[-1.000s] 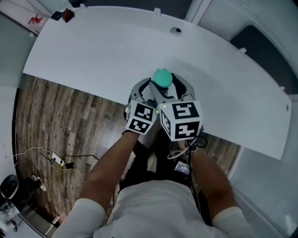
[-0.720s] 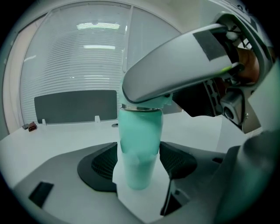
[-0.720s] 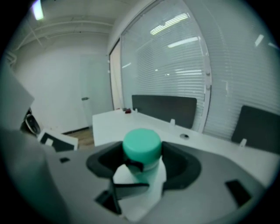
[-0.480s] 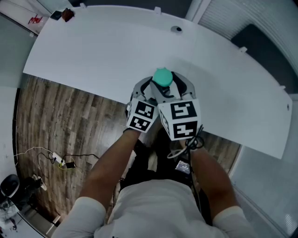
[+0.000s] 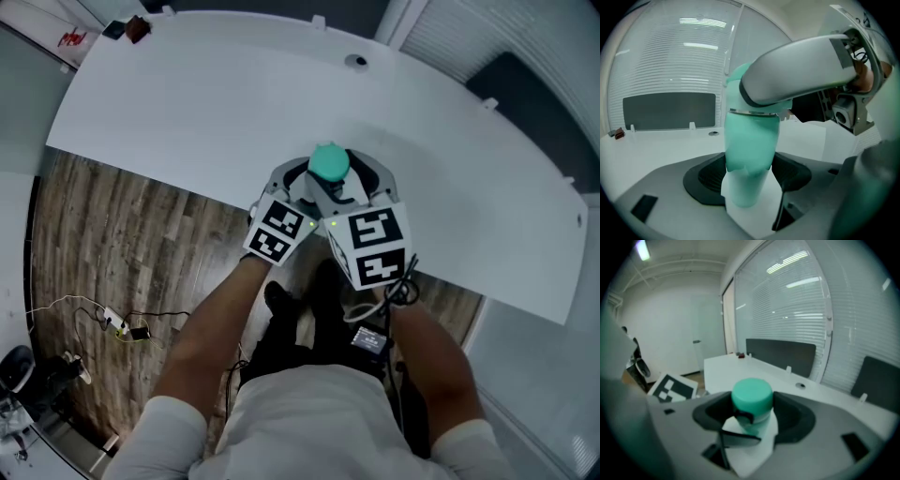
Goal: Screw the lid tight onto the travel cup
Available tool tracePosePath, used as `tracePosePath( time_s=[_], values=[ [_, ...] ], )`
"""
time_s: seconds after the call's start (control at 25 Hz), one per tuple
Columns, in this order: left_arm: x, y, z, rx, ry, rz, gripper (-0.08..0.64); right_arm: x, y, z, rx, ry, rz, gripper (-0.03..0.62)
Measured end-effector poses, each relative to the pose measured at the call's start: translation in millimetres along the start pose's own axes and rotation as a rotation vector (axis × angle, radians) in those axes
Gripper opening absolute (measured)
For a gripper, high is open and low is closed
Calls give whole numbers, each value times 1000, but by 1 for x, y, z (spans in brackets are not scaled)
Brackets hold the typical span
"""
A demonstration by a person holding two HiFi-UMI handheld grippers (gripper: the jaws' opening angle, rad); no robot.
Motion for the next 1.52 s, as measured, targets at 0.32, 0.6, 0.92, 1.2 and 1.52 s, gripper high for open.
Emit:
tracePosePath(
  time_s=[0.32,0.6,0.92,1.2,1.52],
  values=[
    [-1,0,10,-243,-4,-131,316,-5,4,9,151,27,128,288],
    [-4,-10,19,-5,-13,-73,316,-5,10,11,49,59,68,288],
    [-7,-16,11,80,20,-22,316,-7,13,12,14,40,36,288],
    [-8,-10,13,-170,12,-142,316,-10,10,13,158,30,132,288],
    [-11,-15,21,-63,9,-110,316,-12,13,15,82,60,114,288]
  ],
)
Point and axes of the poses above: the fingertips, and each gripper's own axes: z backward along the fingers, y to its left, x out of its top, the point moved 7 cm from there along z, backward along the fingers, and after that the axes turned 12 degrees about -z, right-handed, at the moved point
